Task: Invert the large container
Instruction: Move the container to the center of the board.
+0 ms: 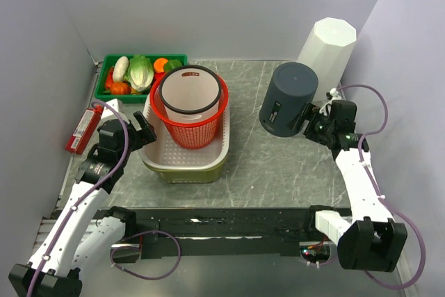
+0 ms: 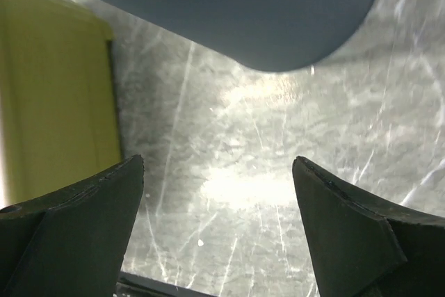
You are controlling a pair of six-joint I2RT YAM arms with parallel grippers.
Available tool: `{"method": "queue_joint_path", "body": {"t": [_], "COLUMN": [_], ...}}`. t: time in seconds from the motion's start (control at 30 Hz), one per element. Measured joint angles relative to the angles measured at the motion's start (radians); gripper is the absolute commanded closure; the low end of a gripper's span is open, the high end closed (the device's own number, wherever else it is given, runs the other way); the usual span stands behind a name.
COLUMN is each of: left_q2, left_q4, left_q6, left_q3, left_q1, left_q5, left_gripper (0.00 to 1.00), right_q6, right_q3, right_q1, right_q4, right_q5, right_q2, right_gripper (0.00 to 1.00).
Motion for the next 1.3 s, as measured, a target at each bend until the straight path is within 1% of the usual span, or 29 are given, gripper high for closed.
{"method": "queue_joint_path", "body": {"t": [0.17, 0.3, 0.47, 0.67, 0.83, 0.87, 0.97, 1.17, 1.23, 1.3], "left_q2": [0.000, 0.001, 0.005, 0.011, 0.018, 0.019, 0.021, 0.021, 0.022, 0.024], "left_q4": [0.000, 0.000, 0.000, 0.000, 0.000, 0.000, 0.000, 0.000, 0.000, 0.000], "left_q6": [0.008, 0.008, 0.008, 0.008, 0.008, 0.008, 0.008, 0.009, 0.011, 0.011], "left_q3": [0.000, 0.000, 0.000, 0.000, 0.000, 0.000, 0.000, 0.000, 0.000, 0.000], "left_q1": [0.000, 0.000, 0.000, 0.000, 0.000, 0.000, 0.000, 0.000, 0.000, 0.000], "left_q5": [0.000, 0.000, 0.000, 0.000, 0.000, 0.000, -0.001, 0.000, -0.001, -0.001], "left_gripper": [0.04, 0.04, 0.04, 0.04, 0.04, 0.04, 0.04, 0.04, 0.04, 0.04], "right_q6": [0.025, 0.044, 0.034, -0.017, -0.012, -0.007, 0.004, 0.027, 0.041, 0.059], "right_q3": [-0.031, -0.089, -0.086, -0.003, 0.058, 0.068, 0.112, 0.220, 0.244, 0.272], "right_q1": [0.000, 0.000, 0.000, 0.000, 0.003, 0.006, 0.021, 0.069, 0.086, 0.110], "right_q4": [0.069, 0.227, 0.369, 0.446, 0.513, 0.523, 0.531, 0.544, 0.543, 0.547], "right_q5": [-0.016, -0.032, -0.062, -0.110, -0.105, -0.102, -0.080, -0.035, 0.005, 0.082], "right_q2": [0.072, 0.127, 0.249, 0.407, 0.474, 0.487, 0.534, 0.636, 0.654, 0.671], "right_gripper": [0.06, 0.06, 0.05, 0.04, 0.03, 0.05, 0.05, 0.03, 0.02, 0.02]}}
